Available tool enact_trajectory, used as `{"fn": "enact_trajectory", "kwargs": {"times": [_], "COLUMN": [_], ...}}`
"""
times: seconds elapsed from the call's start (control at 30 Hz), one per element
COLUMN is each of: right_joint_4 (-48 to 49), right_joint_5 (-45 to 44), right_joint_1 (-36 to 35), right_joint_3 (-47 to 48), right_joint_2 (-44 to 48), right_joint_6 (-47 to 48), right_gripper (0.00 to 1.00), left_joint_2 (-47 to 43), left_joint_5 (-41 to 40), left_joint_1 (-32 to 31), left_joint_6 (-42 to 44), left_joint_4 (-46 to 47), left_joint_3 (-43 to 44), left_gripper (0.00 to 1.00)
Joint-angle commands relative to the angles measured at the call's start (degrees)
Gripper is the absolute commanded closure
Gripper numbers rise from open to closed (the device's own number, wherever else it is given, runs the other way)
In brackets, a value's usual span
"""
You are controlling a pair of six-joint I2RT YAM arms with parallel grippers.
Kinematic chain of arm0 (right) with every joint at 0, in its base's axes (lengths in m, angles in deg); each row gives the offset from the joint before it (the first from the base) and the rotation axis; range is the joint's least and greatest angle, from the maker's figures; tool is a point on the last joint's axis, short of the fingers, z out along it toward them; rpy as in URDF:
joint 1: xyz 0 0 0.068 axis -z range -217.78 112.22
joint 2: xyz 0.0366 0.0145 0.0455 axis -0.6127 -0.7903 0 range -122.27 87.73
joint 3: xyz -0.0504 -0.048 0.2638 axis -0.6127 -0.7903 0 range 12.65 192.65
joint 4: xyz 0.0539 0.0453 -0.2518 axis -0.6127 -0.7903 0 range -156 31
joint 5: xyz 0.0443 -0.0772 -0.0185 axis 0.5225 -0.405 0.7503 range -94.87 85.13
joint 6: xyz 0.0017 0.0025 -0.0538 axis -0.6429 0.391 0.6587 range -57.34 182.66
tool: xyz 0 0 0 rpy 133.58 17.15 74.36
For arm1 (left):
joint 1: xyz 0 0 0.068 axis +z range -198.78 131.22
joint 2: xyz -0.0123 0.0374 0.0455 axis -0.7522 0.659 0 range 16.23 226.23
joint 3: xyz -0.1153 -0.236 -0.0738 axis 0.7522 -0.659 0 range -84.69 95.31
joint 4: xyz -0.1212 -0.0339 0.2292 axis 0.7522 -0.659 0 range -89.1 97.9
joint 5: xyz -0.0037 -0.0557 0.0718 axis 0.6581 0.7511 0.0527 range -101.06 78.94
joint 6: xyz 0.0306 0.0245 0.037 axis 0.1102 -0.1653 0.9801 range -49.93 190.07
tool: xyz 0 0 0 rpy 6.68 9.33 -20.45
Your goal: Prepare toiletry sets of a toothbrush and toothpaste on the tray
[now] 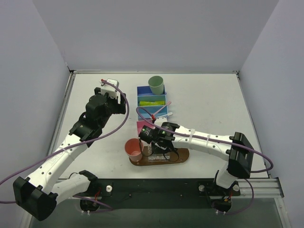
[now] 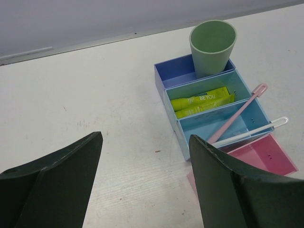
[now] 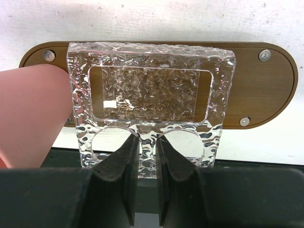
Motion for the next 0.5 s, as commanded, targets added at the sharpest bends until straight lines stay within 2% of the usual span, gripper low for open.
{"fn": "enact_trajectory", "kwargs": {"times": [0.0,0.47], "right_joint_4": [-3.96,-5.11], "right_joint_5": [-1.93,-2.63], "right_joint_1": [-0.65,-1.53], "right_joint_3": [2.73,3.96], "right_joint_2": [-0.70,-2.46], "right_joint_6": [-0.98,-1.25], "right_gripper": [1.00,1.00], "left_joint_2": [-1.26,-1.17], "left_joint_5": [-0.60,-0.86], "left_joint_1": [-0.78,-1.93], "left_joint_6": [0.85,1.20], "left_joint_4": [1.24,1.15], "left_joint_3": [1.55,1.55], "left_gripper": [0.16,0.15]}}
